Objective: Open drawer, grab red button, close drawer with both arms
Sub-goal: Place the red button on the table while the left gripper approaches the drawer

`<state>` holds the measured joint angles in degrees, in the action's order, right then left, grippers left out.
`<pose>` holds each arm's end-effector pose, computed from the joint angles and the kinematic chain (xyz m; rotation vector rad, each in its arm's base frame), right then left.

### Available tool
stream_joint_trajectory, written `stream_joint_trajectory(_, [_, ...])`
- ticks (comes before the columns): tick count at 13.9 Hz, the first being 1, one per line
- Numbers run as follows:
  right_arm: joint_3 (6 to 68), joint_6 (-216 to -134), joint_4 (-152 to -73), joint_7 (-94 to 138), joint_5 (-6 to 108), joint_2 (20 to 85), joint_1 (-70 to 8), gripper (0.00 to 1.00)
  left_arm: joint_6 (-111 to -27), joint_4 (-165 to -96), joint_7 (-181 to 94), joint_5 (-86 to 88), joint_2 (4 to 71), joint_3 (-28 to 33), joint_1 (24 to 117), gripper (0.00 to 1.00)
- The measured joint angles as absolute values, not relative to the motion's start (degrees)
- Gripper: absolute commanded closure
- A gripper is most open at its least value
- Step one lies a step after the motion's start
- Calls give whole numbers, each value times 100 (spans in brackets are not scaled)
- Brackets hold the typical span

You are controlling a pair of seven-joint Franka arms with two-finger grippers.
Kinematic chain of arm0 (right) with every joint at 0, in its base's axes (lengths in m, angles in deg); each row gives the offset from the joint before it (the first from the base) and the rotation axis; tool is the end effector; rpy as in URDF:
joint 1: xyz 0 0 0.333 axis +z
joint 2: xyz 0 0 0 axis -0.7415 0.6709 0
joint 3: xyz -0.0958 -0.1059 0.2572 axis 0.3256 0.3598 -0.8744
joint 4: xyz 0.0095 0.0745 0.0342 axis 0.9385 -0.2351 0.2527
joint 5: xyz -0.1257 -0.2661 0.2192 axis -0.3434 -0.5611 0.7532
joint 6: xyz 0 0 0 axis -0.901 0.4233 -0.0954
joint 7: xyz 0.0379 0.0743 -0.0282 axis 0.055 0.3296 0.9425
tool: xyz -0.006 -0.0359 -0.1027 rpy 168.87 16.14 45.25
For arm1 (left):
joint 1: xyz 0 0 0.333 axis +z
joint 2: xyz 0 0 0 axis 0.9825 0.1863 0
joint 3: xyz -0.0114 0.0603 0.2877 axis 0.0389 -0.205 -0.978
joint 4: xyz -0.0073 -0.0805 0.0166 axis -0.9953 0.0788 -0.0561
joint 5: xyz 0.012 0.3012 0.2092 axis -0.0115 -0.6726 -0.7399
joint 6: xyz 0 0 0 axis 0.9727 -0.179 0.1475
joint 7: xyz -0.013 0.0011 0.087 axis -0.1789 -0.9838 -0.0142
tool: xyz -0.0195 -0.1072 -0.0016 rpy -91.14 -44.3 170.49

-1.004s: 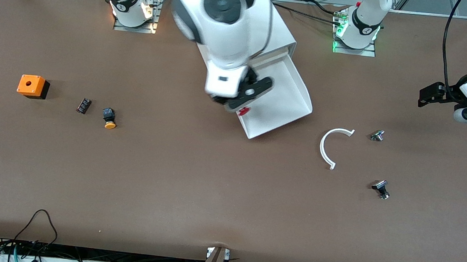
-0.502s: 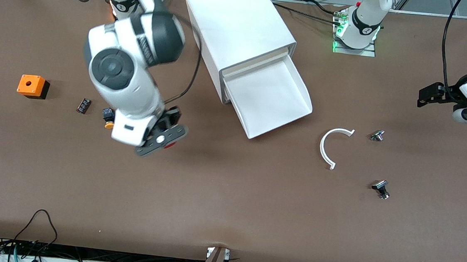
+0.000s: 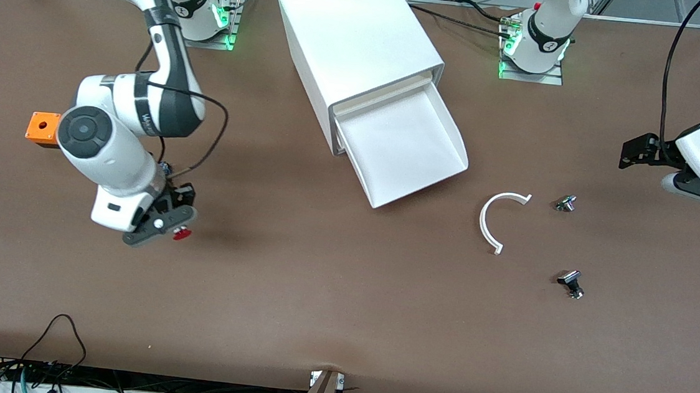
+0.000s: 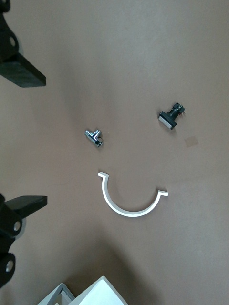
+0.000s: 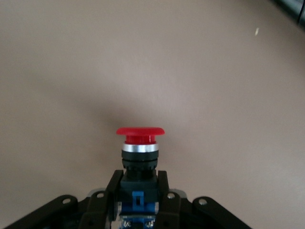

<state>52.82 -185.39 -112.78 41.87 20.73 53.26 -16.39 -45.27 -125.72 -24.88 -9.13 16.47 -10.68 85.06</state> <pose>0.6173 0.1355 0.3496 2.9472 0.8794 0.0988 0.5457 0.0121 0.5235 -3.1187 0.3164 0.1848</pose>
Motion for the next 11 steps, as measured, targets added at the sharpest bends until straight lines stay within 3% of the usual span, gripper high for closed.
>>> stream_joint_trajectory(4, [5434,-19112,-12588,4453,2587,4828,-1635,82,-4820,-12709,-3737,-661,1777,-1029,8466,0])
stream_joint_trajectory(11, [5534,-20687,-14194,4529,2804,4592,-1624,81,-6403,-13547,-6213,-533,2314,-748,7696,0])
